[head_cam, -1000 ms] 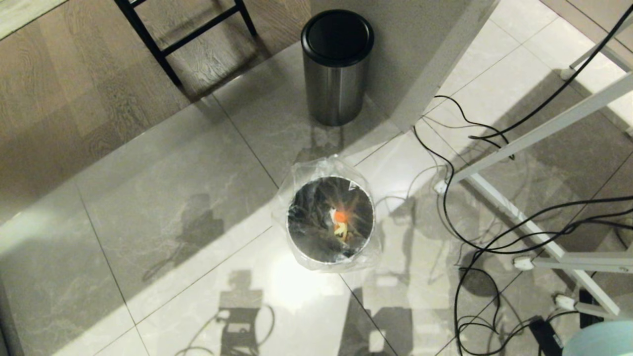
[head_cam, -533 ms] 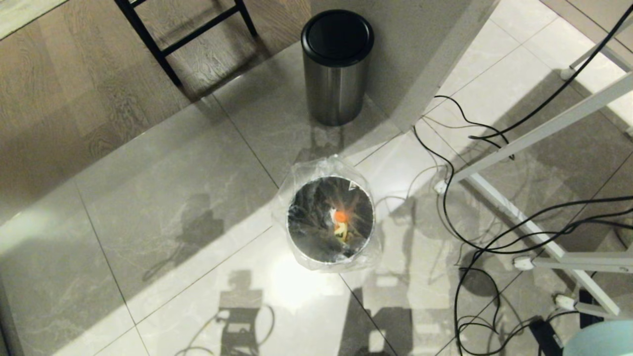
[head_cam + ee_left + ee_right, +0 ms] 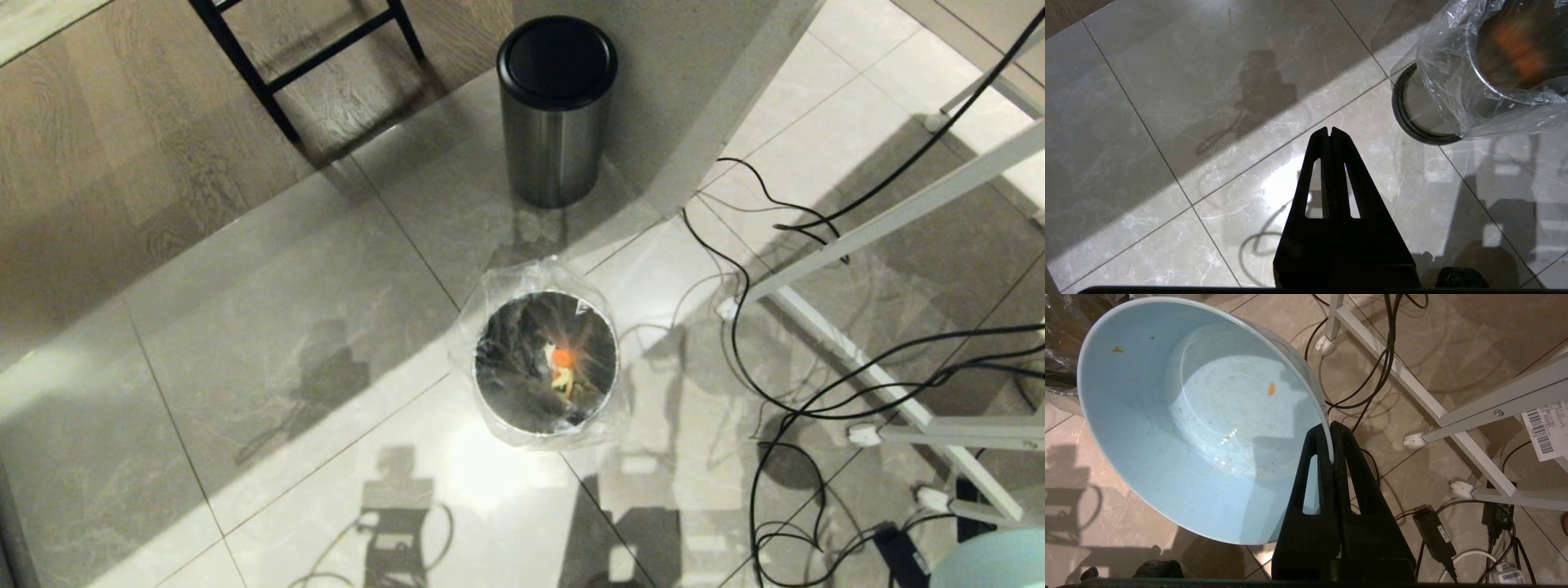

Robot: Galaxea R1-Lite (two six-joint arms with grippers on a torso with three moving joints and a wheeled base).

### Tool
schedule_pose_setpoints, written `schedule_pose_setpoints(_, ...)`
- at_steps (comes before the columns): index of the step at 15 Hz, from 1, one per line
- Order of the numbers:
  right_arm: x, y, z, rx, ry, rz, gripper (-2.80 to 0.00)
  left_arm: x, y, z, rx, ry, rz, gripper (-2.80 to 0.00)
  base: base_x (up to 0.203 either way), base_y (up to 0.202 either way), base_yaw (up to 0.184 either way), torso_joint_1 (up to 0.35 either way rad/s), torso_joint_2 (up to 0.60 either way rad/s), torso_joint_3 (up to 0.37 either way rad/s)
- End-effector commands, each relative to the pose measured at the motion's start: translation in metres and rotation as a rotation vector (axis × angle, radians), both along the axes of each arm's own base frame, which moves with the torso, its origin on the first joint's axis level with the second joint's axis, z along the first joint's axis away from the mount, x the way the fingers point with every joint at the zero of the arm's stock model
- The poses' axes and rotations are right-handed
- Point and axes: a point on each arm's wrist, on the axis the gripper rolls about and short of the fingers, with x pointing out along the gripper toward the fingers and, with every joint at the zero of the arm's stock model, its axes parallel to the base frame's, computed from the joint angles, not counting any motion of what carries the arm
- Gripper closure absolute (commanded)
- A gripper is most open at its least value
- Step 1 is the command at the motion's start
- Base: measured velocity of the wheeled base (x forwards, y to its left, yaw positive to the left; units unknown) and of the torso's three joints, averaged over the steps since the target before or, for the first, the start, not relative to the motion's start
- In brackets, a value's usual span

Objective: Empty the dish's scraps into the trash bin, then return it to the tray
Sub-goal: Put the bowl back to the table

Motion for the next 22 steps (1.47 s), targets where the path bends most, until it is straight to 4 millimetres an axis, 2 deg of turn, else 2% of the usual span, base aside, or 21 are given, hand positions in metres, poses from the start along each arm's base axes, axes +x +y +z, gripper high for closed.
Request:
schedule_pose_setpoints(1, 0.0003, 0.0000, 0.0002, 0.000, 0.002, 0.000, 0.00, 0.0001, 0.0000, 0.0001, -0.001, 0.000, 0.000, 0.00, 0.000, 0.000, 0.000, 0.000, 0.00, 0.000)
schedule_pose_setpoints(15, 0.0003, 0.0000, 0.0002, 0.000, 0.002, 0.001, 0.00, 0.0001, 0.0000, 0.0001, -0.002, 0.000, 0.000, 0.00, 0.000, 0.000, 0.000, 0.000, 0.00, 0.004)
schedule_pose_setpoints(22, 0.0003, 0.0000, 0.0002, 0.000, 0.002, -0.001, 0.00, 0.0001, 0.0000, 0.0001, -0.004, 0.000, 0.002, 0.00, 0.000, 0.000, 0.000, 0.003, 0.00, 0.181)
